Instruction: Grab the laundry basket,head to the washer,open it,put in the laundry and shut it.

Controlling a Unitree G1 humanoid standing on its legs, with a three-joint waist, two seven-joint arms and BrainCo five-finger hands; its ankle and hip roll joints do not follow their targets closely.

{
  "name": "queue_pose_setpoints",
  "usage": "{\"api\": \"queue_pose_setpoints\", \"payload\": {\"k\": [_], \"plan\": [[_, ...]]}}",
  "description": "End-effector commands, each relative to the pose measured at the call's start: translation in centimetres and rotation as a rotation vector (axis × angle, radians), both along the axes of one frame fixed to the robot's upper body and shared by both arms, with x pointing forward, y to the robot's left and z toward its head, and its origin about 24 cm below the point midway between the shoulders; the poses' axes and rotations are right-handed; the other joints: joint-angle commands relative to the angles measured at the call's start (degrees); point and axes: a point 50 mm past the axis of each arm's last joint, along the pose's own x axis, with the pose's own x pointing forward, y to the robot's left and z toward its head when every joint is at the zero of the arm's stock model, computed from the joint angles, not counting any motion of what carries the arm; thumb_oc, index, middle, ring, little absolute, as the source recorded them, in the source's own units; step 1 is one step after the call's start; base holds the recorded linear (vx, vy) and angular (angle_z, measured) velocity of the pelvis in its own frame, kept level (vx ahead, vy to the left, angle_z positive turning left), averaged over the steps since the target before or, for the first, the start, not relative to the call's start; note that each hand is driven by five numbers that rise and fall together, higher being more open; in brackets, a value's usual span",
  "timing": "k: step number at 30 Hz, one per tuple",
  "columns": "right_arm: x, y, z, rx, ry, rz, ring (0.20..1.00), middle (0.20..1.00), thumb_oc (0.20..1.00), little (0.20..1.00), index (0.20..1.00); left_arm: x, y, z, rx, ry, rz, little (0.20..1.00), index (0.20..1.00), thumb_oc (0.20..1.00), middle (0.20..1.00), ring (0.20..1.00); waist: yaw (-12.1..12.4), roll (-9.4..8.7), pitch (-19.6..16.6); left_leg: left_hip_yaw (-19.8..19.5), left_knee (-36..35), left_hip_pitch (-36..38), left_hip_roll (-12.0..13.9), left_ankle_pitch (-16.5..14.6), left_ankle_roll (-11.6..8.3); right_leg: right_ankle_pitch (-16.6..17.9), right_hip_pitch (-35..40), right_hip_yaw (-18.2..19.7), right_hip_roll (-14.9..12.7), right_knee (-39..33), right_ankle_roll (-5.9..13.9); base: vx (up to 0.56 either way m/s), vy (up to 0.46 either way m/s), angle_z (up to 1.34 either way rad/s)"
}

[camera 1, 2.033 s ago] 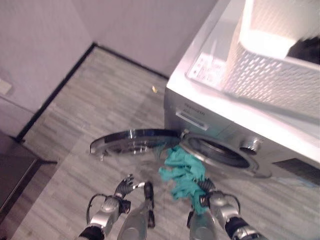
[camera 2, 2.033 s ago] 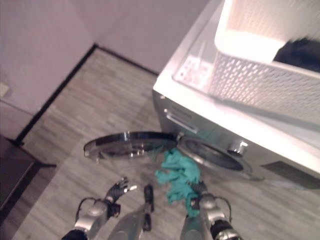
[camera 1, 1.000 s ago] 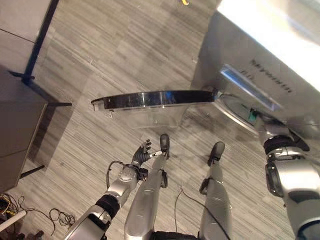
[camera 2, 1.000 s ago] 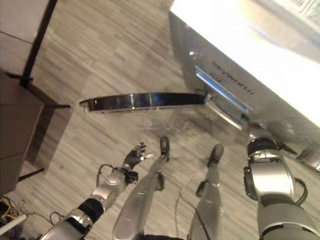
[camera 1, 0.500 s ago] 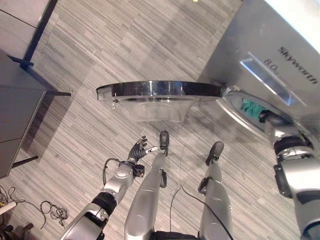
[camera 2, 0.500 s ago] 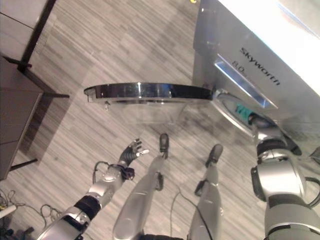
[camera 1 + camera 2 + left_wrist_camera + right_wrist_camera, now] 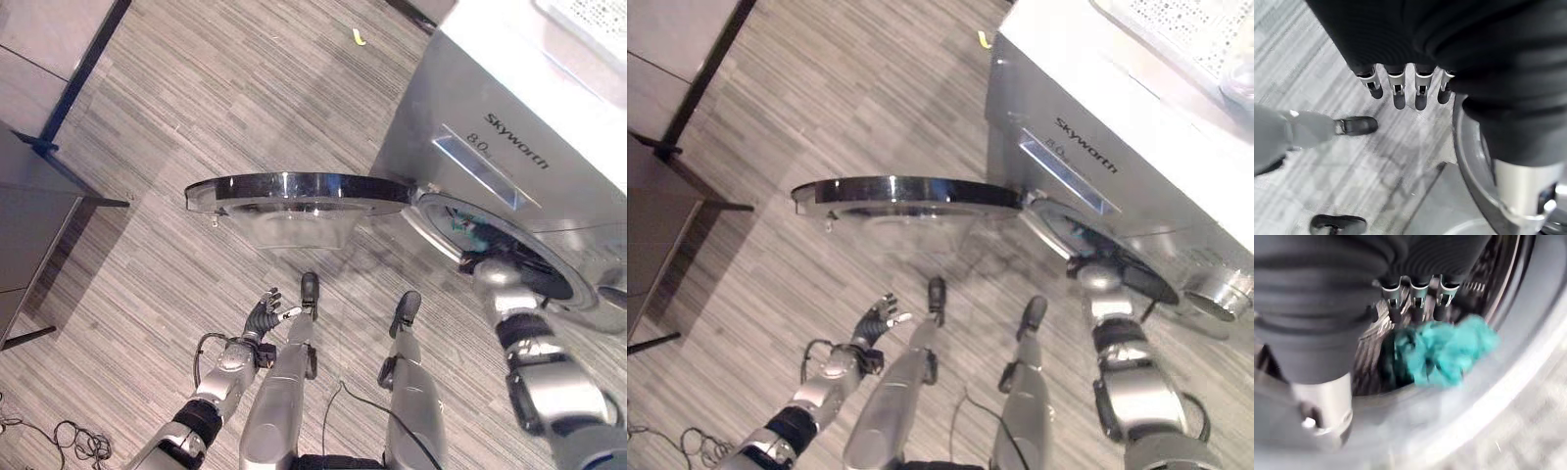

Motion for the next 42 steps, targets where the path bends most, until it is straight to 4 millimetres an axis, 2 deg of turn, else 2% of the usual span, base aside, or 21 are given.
{"api": "queue_pose_setpoints", "payload": {"k": [1,2,4,5,6,7,9,10,11,15,18,22,24,25,28,31,32,33,34,36,42], "plan": [[-2.5,1.4,-3.9,-0.063,0.112,0.087,1.0,1.0,1.0,1.0,1.0,-0.9,0.4,-1.6,0.041,0.054,0.02,1.0,1.0,1.0,1.0,1.0,0.3,-1.62,-6.8,2.0,3.8,2.8,2.8,-9.4,-1.92,-6.4,-1.3,2.7,-1.8,4.6,-0.63,0.03,0.009,0.01],[-2.5,1.4,-3.9,-0.063,0.113,0.087,1.0,1.0,1.0,1.0,1.0,-1.0,0.4,-1.6,0.041,0.055,0.02,1.0,1.0,1.0,1.0,1.0,0.3,-1.64,-6.8,2.0,3.8,2.9,2.8,-9.4,-1.92,-6.4,-1.3,2.7,-1.8,4.6,-0.63,0.05,0.016,-0.03],[-5.7,3.8,-7.9,-0.029,0.252,0.234,1.0,1.0,1.0,1.0,1.0,-1.6,1.4,-2.2,0.074,0.083,0.035,1.0,1.0,1.0,1.0,1.0,-0.6,-3.06,-8.4,2.4,4.5,5.3,3.3,-10.6,-1.75,-6.7,1.5,2.6,-1.8,4.3,-0.67,0.06,0.019,-0.09],[-5.7,3.8,-7.9,-0.029,0.252,0.234,1.0,1.0,1.0,1.0,1.0,-1.6,1.4,-2.2,0.074,0.083,0.035,1.0,1.0,1.0,1.0,1.0,-0.6,-3.07,-8.4,2.4,4.5,5.4,3.3,-10.6,-1.76,-6.7,1.6,2.6,-1.8,4.3,-0.67,0.09,0.023,-0.1],[-8.2,4.6,-10.2,0.019,0.339,0.295,1.0,1.0,1.0,1.0,1.0,-2.2,2.4,-2.8,0.091,0.108,0.059,1.0,1.0,1.0,1.0,1.0,-1.1,-3.91,-9.7,2.6,4.8,7.3,3.5,-11.5,-1.64,-6.8,3.6,2.6,-1.7,3.9,-0.67,0.06,0.02,-0.07],[-8.2,4.6,-10.2,0.019,0.34,0.295,1.0,1.0,1.0,1.0,1.0,-2.3,2.4,-2.8,0.091,0.109,0.059,1.0,1.0,1.0,1.0,1.0,-1.1,-3.92,-9.7,2.6,4.8,7.4,3.5,-11.5,-1.64,-6.8,3.7,2.5,-1.7,3.8,-0.67,0.09,0.039,-0.09],[-12.0,4.3,-13.5,0.128,0.47,0.268,1.0,1.0,1.0,1.0,1.0,-3.5,3.9,-3.9,0.114,0.163,0.101,1.0,1.0,1.0,1.0,1.0,-2.1,-4.91,-12.2,3.2,5.2,10.6,3.6,-12.9,-1.35,-7.2,6.4,3.1,-1.2,3.5,-0.48,0.11,0.061,-0.14],[-12.0,4.3,-13.5,0.128,0.47,0.268,1.0,1.0,1.0,1.0,1.0,-3.5,3.9,-3.9,0.114,0.163,0.101,1.0,1.0,1.0,1.0,1.0,-2.1,-4.91,-12.1,3.2,5.2,10.6,3.6,-12.9,-1.35,-7.2,6.4,3.1,-1.2,3.5,-0.48,0.17,0.11,-0.13],[-14.3,2.9,-15.1,0.176,0.54,0.187,1.0,1.0,1.0,1.0,1.0,-4.5,5.0,-4.6,0.122,0.194,0.132,1.0,1.0,1.0,1.0,1.0,-2.9,-5.33,-14.2,4.2,5.8,12.9,3.8,-14.3,-1.01,-7.5,8.0,4.0,-1.0,3.3,-0.16,0.12,0.098,-0.08],[-16.7,0.5,-16.3,0.181,0.609,0.104,1.0,1.0,1.0,1.0,1.0,-6.4,6.1,-5.6,0.115,0.245,0.165,1.0,1.0,1.0,1.0,1.0,-4.1,-5.87,-16.5,6.4,7.0,16.8,3.8,-16.4,-0.01,-7.7,9.7,7.0,-0.4,3.8,0.23,0.12,0.12,-0.42],[-22.2,-4.6,-18.4,0.136,0.815,-0.148,1.0,1.0,1.0,1.0,1.0,-8.3,6.8,-6.7,0.078,0.302,0.199,1.0,1.0,1.0,1.0,1.0,-5.3,-5.61,-19.5,9.5,8.3,22.2,3.8,-19.9,1.49,-8.0,11.7,11.1,0.1,4.9,1.02,0.15,0.16,-0.81],[-23.1,-8.2,-17.4,0.144,0.793,-0.353,1.0,1.0,1.0,1.0,1.0,-9.2,6.9,-7.1,0.084,0.328,0.18,1.0,1.0,1.0,1.0,1.0,-5.2,-5.43,-21.5,10.9,8.0,25.4,3.2,-21.3,2.36,-7.8,13.1,12.6,0.0,4.9,1.8,0.09,0.073,-0.41],[-20.7,-11.7,-13.7,0.126,0.551,-0.497,1.0,1.0,1.0,1.0,1.0,-9.5,7.1,-7.5,0.087,0.356,0.183,1.0,1.0,1.0,1.0,1.0,-5.9,-5.23,-22.8,11.8,7.0,28.3,3.0,-22.2,2.74,-7.8,14.2,13.4,-0.2,5.5,2.65,0.06,0.052,-0.24],[-20.7,-11.6,-13.7,0.126,0.551,-0.497,1.0,1.0,1.0,1.0,1.0,-9.5,7.1,-7.4,0.087,0.355,0.182,1.0,1.0,1.0,1.0,1.0,-5.8,-5.32,-22.9,11.9,6.9,28.2,2.9,-21.9,2.73,-7.6,14.0,13.5,-0.2,5.4,2.61,0.09,0.054,-0.35],[-18.1,-16.0,-6.9,-0.043,0.264,-0.634,1.0,1.0,1.0,1.0,1.0,-11.1,7.1,-8.8,0.039,0.443,0.234,1.0,1.0,1.0,1.0,1.0,-6.4,-4.83,-25.0,12.3,5.2,31.1,2.5,-22.7,3.08,-8.0,15.7,13.8,-0.5,5.5,3.21,0.09,0.035,-0.27],[-15.3,-17.6,-0.3,-0.179,0.004,-0.685,1.0,1.0,1.0,1.0,1.0,-12.0,7.2,-9.6,0.052,0.505,0.244,1.0,1.0,1.0,1.0,1.0,-6.0,-4.62,-26.3,11.6,4.4,32.3,2.4,-22.7,3.17,-8.4,16.8,13.1,-0.7,5.4,3.27,0.06,0.009,-0.07],[-15.2,-17.5,-0.3,-0.179,0.003,-0.685,1.0,1.0,1.0,1.0,1.0,-11.9,7.2,-9.5,0.052,0.503,0.245,1.0,1.0,1.0,1.0,1.0,-5.9,-4.7,-26.2,11.6,4.3,32.1,2.3,-22.4,3.14,-8.1,16.6,13.2,-0.7,5.3,3.18,0.06,-0.004,0.04],[-13.3,-17.3,4.4,-0.272,-0.18,-0.664,1.0,1.0,1.0,1.0,1.0,-12.5,7.1,-10.1,0.065,0.546,0.241,1.0,1.0,1.0,1.0,1.0,-5.4,-4.76,-26.8,11.1,3.9,32.4,2.5,-22.5,3.1,-8.8,17.3,12.5,-0.6,5.3,3.1,0.01,-0.012,0.05],[-13.3,-17.2,4.4,-0.273,-0.181,-0.664,1.0,1.0,1.0,1.0,1.0,-12.5,7.1,-10.1,0.065,0.545,0.241,1.0,1.0,1.0,1.0,1.0,-5.5,-4.81,-26.8,11.1,3.8,32.3,2.4,-22.2,3.08,-8.5,17.2,12.5,-0.6,5.3,3.01,0.04,-0.022,0.09],[-11.9,-15.7,10.0,-0.396,-0.399,-0.601,1.0,1.0,1.0,1.0,1.0,-12.8,6.9,-10.6,0.089,0.584,0.233,1.0,1.0,1.0,1.0,1.0,-5.1,-5.11,-27.6,10.4,3.1,32.5,2.7,-22.0,2.78,-9.0,17.7,11.8,-0.4,5.0,2.85,0.04,-0.028,0.14],[-11.5,-9.9,19.1,-0.523,-0.84,-0.381,1.0,1.0,1.0,1.0,1.0,-13.4,6.4,-11.2,0.141,0.642,0.184,1.0,1.0,1.0,1.0,1.0,-3.6,-6.38,-28.9,9.0,3.2,31.7,3.2,-21.2,2.15,-9.4,18.4,10.3,0.2,4.2,1.94,0.02,-0.039,0.12]]}}
